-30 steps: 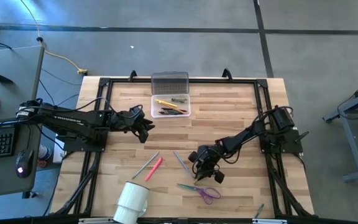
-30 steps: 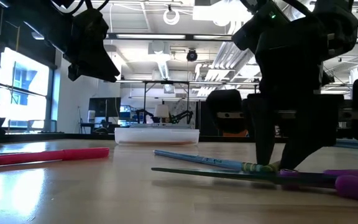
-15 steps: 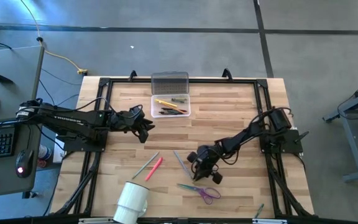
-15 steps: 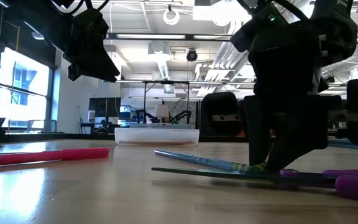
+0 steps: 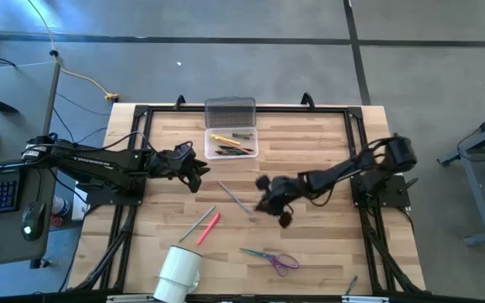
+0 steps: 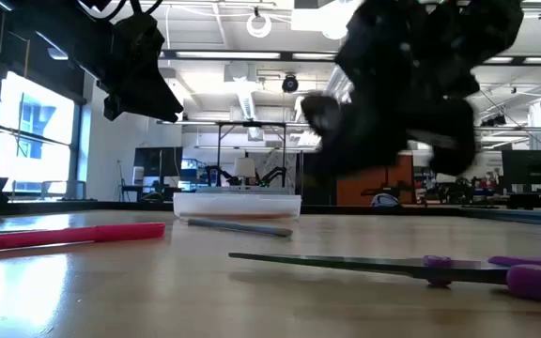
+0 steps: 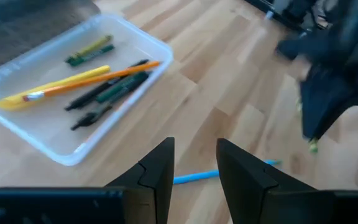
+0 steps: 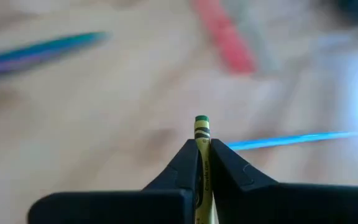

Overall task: Pick & place school supplies into a supply box
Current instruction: Put the green crayon into the supply box

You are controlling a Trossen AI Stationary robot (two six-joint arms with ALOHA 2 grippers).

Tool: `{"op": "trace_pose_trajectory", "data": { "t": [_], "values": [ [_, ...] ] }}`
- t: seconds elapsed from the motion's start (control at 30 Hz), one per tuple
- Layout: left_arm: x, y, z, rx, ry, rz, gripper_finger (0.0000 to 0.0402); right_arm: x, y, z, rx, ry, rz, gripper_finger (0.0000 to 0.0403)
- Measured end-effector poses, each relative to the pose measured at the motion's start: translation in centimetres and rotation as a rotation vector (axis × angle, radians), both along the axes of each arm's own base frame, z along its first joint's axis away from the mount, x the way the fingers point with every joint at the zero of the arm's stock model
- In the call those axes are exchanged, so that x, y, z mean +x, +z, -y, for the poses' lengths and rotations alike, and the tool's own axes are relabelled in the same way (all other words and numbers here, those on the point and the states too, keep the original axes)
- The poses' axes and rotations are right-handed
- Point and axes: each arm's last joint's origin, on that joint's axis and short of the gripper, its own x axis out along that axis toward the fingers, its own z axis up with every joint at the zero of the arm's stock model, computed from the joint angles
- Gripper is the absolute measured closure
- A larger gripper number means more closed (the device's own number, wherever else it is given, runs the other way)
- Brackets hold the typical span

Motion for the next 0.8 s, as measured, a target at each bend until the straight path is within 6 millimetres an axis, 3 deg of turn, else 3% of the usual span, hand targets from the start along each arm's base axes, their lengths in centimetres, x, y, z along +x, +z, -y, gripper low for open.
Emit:
{"op": "trace_pose_trajectory", "data": {
  "t": [0.13,0.3,0.43,0.57,0.67,0.8],
  "values": [
    [-0.1,0.0,-0.2,0.038,0.057,0.000,0.0246,0.7,3.4,4.0,-0.188,-0.206,0.201,0.0392],
    [-0.1,0.0,-0.3,0.071,0.106,-0.005,0.0246,2.5,5.4,10.8,-0.118,-0.424,0.305,0.0398],
    [-0.2,0.0,-0.4,0.078,0.116,-0.006,0.0246,4.8,3.9,15.6,0.042,-0.556,0.271,0.0391],
    [-0.2,0.0,-0.4,0.084,0.125,-0.006,0.0246,7.1,1.0,18.7,0.084,-0.595,0.195,0.0380],
    [-0.2,0.0,-0.4,0.084,0.124,-0.007,0.0246,8.2,-0.3,19.9,0.082,-0.623,0.149,0.0370],
    [-0.2,0.0,-0.4,0.081,0.121,-0.009,0.0246,9.1,0.0,19.8,0.106,-0.620,0.115,0.0355]
  ]
}}
